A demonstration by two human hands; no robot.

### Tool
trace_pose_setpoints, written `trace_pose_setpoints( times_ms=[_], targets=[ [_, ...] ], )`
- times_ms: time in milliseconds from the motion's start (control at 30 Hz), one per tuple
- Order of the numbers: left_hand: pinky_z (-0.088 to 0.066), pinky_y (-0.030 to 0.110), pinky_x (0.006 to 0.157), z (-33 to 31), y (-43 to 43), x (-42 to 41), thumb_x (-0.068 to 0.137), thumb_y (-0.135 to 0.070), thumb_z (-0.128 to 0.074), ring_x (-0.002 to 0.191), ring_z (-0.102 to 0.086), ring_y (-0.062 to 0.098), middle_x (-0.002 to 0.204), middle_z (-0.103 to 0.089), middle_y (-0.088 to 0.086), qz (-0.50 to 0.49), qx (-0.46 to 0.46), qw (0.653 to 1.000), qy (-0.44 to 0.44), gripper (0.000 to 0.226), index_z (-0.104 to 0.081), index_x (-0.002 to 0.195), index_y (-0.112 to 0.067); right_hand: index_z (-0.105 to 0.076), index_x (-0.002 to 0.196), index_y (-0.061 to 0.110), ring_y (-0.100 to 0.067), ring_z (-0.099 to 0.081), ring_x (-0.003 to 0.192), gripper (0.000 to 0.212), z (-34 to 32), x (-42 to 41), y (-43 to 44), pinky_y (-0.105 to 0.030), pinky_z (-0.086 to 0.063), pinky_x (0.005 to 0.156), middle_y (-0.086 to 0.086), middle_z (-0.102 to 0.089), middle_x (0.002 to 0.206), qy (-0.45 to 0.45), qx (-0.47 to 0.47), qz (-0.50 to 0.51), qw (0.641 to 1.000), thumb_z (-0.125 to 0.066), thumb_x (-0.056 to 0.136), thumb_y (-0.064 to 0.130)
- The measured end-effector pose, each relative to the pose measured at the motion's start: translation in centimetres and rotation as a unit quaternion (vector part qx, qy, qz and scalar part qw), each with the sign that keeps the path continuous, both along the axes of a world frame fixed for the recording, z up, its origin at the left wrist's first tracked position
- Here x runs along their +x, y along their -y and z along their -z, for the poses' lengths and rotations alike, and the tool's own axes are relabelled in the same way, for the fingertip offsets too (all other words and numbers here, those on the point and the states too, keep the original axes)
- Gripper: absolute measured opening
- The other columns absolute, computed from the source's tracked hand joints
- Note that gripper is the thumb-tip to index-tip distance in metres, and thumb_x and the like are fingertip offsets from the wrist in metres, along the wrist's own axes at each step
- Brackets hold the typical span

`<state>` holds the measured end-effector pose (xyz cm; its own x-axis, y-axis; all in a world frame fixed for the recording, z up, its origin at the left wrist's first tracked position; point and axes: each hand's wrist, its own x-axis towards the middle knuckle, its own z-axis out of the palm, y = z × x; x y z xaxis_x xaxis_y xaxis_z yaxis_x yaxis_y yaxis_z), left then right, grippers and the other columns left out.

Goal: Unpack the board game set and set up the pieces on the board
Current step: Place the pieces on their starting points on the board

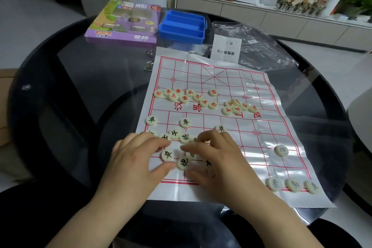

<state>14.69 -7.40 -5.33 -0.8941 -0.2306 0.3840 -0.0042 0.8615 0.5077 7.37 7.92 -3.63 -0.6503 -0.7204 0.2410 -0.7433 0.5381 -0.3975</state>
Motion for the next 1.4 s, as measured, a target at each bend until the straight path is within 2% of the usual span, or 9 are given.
trace_pose_setpoints(
  times_ms=[300,467,567,667,767,933,1200,1333,1400],
  targets=[
    [-0.029,0.013,0.072,-0.3,0.0,0.0,0.065,-0.047,-0.052,0.075,-0.039,0.002,0.076,-0.047,-0.018,0.002,0.005,1.000,0.020,0.035,-0.070,0.075,-0.019,-0.069,0.072,0.026,-0.013,-0.046,0.078,0.031,-0.3,0.2,0.6,-0.022,-0.038,0.062,0.004,-0.060,0.078,-0.032,-0.001,0.026,0.999,-0.047,0.064,0.045],
    [-0.028,0.010,0.074,-1.2,1.7,1.1,0.068,-0.029,-0.078,0.077,-0.042,0.002,0.078,-0.047,-0.026,-0.033,0.029,0.997,0.063,0.023,-0.070,0.087,-0.019,-0.068,0.066,0.025,-0.014,-0.051,0.074,0.032,-0.6,-0.4,-0.1,-0.020,-0.036,0.063,0.007,-0.061,0.073,-0.063,0.028,0.078,0.995,-0.047,0.061,0.048],
    [-0.027,0.008,0.078,-1.7,2.9,1.7,0.073,-0.026,-0.074,0.090,-0.041,-0.010,0.083,-0.048,-0.029,-0.012,0.069,0.996,0.062,0.020,-0.067,0.092,-0.027,-0.069,0.066,0.023,-0.021,-0.057,0.068,0.026,-1.2,-0.7,-0.9,-0.020,-0.036,0.061,0.006,-0.062,0.073,-0.068,0.044,0.076,0.994,-0.057,0.060,0.045],
    [-0.026,0.004,0.080,-2.8,2.3,1.6,0.065,-0.056,-0.055,0.099,-0.030,-0.022,0.096,-0.053,-0.029,0.024,0.090,0.993,0.076,0.023,-0.052,0.088,-0.050,-0.069,0.079,0.018,-0.017,-0.046,0.084,0.019,-2.3,-1.2,-1.9,-0.015,-0.034,0.071,0.015,-0.053,0.079,0.004,-0.003,0.094,0.996,-0.069,0.069,0.034],
    [-0.026,0.009,0.086,-3.6,1.1,-0.1,0.068,-0.056,-0.035,0.105,-0.031,-0.014,0.106,-0.046,-0.037,0.108,0.021,0.993,0.047,0.048,-0.061,0.105,-0.039,-0.066,0.092,0.016,-0.009,-0.038,0.089,0.017,-3.1,-2.0,-2.9,-0.007,-0.032,0.073,0.018,-0.046,0.081,0.039,-0.048,0.131,0.989,-0.069,0.076,0.022],
    [-0.007,0.015,0.105,-3.9,-1.8,-4.9,0.096,-0.037,-0.035,0.134,-0.014,0.002,0.145,-0.022,-0.020,0.193,-0.072,0.968,0.141,0.044,-0.028,0.139,-0.034,-0.065,0.094,0.015,-0.005,-0.039,0.080,0.017,-2.7,-2.3,-2.9,-0.004,-0.033,0.072,0.024,-0.045,0.076,0.041,-0.063,0.168,0.983,-0.068,0.077,0.016],
    [-0.024,0.010,0.092,-2.8,-0.8,-4.3,0.096,-0.031,-0.036,0.115,-0.033,-0.002,0.123,-0.046,-0.018,0.195,-0.092,0.970,0.108,0.032,-0.052,0.125,-0.030,-0.061,0.109,0.021,-0.005,-0.034,0.090,0.026,-2.2,-1.9,-1.7,-0.007,-0.030,0.071,0.009,-0.058,0.105,0.050,-0.012,0.091,0.995,-0.060,0.084,0.027],
    [-0.039,0.002,0.067,-2.6,1.0,-2.2,0.079,-0.035,-0.042,0.092,-0.046,0.000,0.083,-0.063,-0.019,0.210,-0.085,0.970,0.092,0.031,-0.071,0.084,-0.026,-0.059,0.109,0.025,-0.003,-0.033,0.089,0.025,-2.7,-1.8,-1.5,-0.005,-0.030,0.070,0.017,-0.046,0.093,0.059,-0.003,0.097,0.994,-0.057,0.085,0.031],
    [-0.039,0.000,0.072,-1.8,1.9,-1.3,0.073,-0.037,-0.043,0.090,-0.048,-0.002,0.080,-0.061,-0.022,0.203,-0.035,0.975,0.082,0.032,-0.071,0.079,-0.024,-0.059,0.110,0.025,-0.003,-0.033,0.088,0.025,-2.9,-1.8,-1.2,-0.005,-0.030,0.070,0.018,-0.044,0.090,0.063,0.004,0.097,0.993,-0.058,0.085,0.030]
  ],
)
